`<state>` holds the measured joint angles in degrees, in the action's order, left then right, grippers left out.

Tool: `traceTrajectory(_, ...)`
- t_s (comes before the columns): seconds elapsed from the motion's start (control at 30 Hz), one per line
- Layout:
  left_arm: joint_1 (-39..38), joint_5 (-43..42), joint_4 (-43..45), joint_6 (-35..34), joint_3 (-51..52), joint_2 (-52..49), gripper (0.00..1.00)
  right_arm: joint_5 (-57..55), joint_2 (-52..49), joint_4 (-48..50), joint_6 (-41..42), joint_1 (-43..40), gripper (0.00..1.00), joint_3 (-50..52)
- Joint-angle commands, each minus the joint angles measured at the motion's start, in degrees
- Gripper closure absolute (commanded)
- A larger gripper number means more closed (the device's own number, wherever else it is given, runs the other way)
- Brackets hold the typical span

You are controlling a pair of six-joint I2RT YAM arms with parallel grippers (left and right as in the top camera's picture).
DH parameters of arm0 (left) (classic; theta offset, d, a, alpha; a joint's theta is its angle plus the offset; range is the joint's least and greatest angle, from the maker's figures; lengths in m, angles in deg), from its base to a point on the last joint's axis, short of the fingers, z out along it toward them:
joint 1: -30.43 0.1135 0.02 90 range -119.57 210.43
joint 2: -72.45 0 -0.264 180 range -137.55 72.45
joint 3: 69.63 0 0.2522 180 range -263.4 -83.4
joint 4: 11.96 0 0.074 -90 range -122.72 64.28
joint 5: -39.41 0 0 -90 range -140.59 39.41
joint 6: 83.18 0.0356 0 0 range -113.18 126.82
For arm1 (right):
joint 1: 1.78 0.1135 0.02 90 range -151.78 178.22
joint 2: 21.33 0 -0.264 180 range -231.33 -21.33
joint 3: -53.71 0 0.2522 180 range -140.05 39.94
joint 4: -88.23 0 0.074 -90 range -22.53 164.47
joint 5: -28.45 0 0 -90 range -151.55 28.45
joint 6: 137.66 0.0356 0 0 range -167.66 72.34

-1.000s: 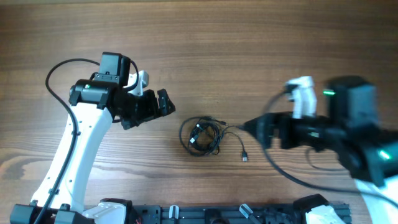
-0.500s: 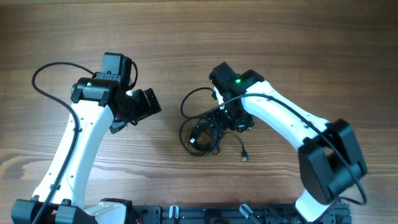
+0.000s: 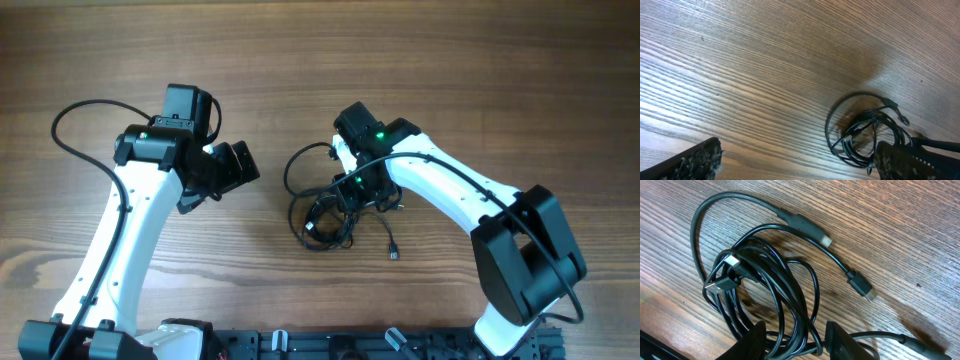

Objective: Untangle cables

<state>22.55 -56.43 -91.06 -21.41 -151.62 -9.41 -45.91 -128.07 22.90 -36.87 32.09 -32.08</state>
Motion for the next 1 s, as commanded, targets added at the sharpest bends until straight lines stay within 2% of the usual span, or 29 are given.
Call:
traceTrajectory(0.0,0.0,-0.7,0.2,-0.8,-0.3,-0.4,0.0,1.2,-0.9,-0.1,-0.5,0.0,0.6,0.5)
traceTrajectory(0.33,0.0,-1.2,-0.4,-0.8,-0.3,-0.4,0.0,0.9,-0.9,0.4,-0.2,0.0,0.63,1.5)
traceTrajectory(0.43,0.0,-1.2,-0.1,-0.8,-0.3,-0.4,0.0,1.2,-1.0,1.8,0.8,0.0,0.75,3.2)
traceTrajectory(0.53,0.0,-1.2,0.2,-0.8,-0.3,-0.4,0.0,1.2,-1.0,2.3,1.3,0.0,0.75,3.2)
traceTrajectory(0.57,0.0,-1.2,0.2,-0.8,-0.3,-0.4,0.0,1.2,-0.9,2.6,1.4,0.0,0.8,3.2)
traceTrajectory(0.6,0.0,-1.2,0.2,-0.8,-0.3,-0.4,0.0,1.2,-0.9,3.0,2.7,0.0,0.96,3.1)
traceTrajectory(0.67,0.0,-1.2,0.2,-0.8,-0.3,-0.4,0.0,2.7,-0.9,3.3,5.0,0.0,0.96,2.4)
traceTrajectory(0.73,-0.2,-3.6,0.4,-0.7,-0.3,-0.4,0.0,9.1,-0.5,1.4,5.1,-0.2,0.96,-1.5)
traceTrajectory(0.87,-2.1,-11.9,1.6,-0.5,-0.2,-0.5,0.0,21.0,4.6,-5.4,5.0,-2.6,0.96,-18.4)
traceTrajectory(0.97,-4.9,-14.6,1.9,-0.5,-0.2,-0.5,0.0,23.6,7.9,-4.3,8.4,-4.1,0.96,-26.1)
